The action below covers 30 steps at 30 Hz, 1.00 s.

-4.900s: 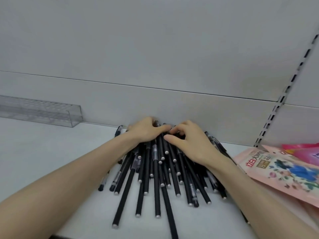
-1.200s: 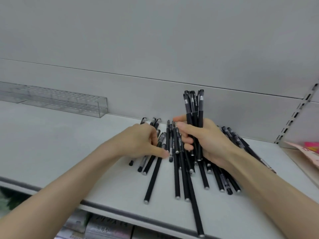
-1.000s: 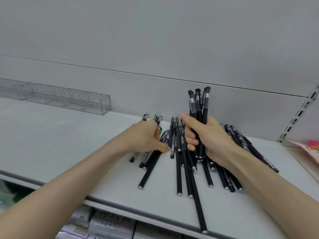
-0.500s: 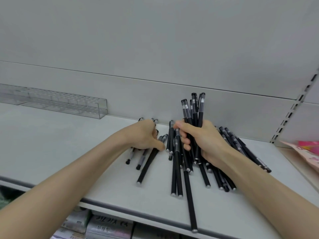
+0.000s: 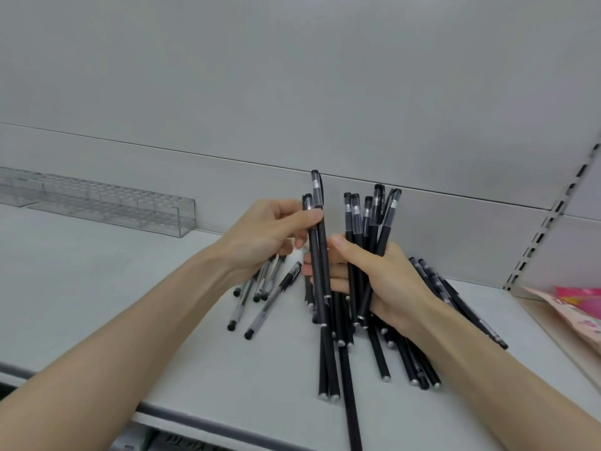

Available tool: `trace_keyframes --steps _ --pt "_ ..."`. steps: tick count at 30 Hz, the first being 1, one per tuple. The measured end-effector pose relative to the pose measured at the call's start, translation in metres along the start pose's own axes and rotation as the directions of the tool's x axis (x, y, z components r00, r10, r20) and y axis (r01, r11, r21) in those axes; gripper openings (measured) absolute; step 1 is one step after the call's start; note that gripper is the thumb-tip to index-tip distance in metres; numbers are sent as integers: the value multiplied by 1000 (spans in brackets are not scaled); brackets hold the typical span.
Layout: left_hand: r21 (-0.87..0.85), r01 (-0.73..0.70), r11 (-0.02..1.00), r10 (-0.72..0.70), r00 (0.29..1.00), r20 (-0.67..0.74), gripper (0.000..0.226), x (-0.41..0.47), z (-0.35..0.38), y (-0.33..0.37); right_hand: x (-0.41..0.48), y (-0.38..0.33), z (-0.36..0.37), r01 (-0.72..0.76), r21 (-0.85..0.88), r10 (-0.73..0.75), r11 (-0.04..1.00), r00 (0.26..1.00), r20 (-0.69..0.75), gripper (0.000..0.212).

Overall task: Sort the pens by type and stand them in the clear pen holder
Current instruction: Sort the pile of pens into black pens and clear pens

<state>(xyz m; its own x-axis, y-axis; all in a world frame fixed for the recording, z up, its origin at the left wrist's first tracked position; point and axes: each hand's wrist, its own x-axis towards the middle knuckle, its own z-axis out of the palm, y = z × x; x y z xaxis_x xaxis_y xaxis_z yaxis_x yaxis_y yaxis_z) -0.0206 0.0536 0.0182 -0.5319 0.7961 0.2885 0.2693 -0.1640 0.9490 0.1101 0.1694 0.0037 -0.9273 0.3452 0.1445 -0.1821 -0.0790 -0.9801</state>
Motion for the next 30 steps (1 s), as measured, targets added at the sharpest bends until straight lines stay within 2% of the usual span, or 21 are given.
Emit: trace_keyframes --steps 4,7,9,11,14,16,19,22,26,30 --pt "78 -107 991 107 994 7 24 1 14 3 -2 -1 -1 0 -37 2 999 999 54 20" --pt "207 -147 967 140 989 47 21 6 14 11 1 -4 -7 -3 -60 5 998 999 32 29" --pt "299 -122 946 126 992 5 19 10 10 5 2 -5 -13 -6 -41 5 999 1000 -13 24" --pt "404 -29 914 64 995 -72 20 11 2 -8 3 -5 -16 -18 -50 15 999 999 -50 16" --pt "661 103 744 -80 995 -65 34 12 -8 -30 4 -4 -16 -29 -96 22 995 997 -79 21" --pt "719 145 679 -143 988 -65 45 14 -10 -38 4 -3 -16 -32 -148 21 988 997 -76 27" --pt "807 141 573 -130 988 -80 64 22 -1 -47 5 1 -14 -31 -176 16 984 996 -86 28" --pt "879 171 444 -109 985 -136 61 35 7 -51 7 4 -12 -23 -229 3 973 996 -86 32" --pt "845 266 464 -265 952 -154 58 48 8 -46 10 6 -12 -16 -184 -6 983 993 -117 29" --pt "788 305 535 -323 936 -143 53 57 10 -48 11 8 -12 -21 -111 3 994 988 -153 7"
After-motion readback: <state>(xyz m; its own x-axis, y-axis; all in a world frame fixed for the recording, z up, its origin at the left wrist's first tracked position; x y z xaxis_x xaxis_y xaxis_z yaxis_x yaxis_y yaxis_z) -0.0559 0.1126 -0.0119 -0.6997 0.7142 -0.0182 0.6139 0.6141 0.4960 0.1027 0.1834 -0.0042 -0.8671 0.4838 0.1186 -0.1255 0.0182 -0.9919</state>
